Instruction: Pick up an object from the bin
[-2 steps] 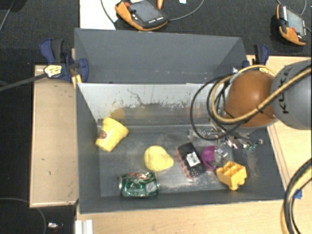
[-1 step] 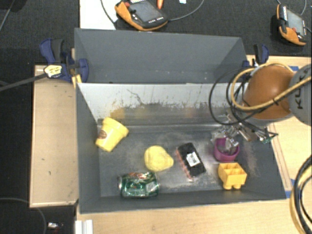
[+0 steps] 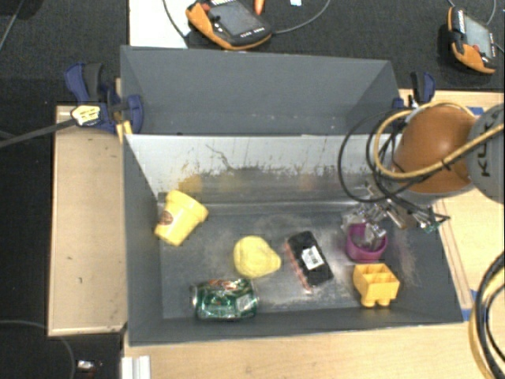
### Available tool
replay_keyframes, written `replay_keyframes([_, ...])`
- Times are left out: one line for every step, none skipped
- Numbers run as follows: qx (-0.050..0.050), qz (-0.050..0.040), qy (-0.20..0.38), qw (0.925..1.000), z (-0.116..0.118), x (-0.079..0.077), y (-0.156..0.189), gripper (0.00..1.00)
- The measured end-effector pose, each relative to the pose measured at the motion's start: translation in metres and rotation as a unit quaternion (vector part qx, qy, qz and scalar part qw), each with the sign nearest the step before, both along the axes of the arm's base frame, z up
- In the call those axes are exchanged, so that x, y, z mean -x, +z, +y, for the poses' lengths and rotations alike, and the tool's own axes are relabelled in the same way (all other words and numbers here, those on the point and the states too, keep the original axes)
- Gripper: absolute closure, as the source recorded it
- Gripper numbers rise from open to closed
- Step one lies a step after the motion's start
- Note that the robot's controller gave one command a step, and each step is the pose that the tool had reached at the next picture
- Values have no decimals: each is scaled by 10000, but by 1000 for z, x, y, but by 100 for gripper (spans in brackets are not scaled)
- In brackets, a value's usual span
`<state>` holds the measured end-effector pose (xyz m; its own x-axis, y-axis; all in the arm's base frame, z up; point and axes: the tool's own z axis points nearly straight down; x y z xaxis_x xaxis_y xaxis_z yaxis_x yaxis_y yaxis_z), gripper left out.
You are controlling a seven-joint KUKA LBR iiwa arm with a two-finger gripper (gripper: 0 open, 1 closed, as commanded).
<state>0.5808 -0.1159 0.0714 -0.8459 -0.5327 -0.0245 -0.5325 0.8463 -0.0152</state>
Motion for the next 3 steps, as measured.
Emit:
replay_keyframes([7, -55, -7, 10000, 5, -2, 91, 100])
replay_keyframes([-13, 29, -23, 10000, 2, -1, 104, 100])
replay_keyframes([-18, 51, -21, 10000, 2, -1, 128, 100])
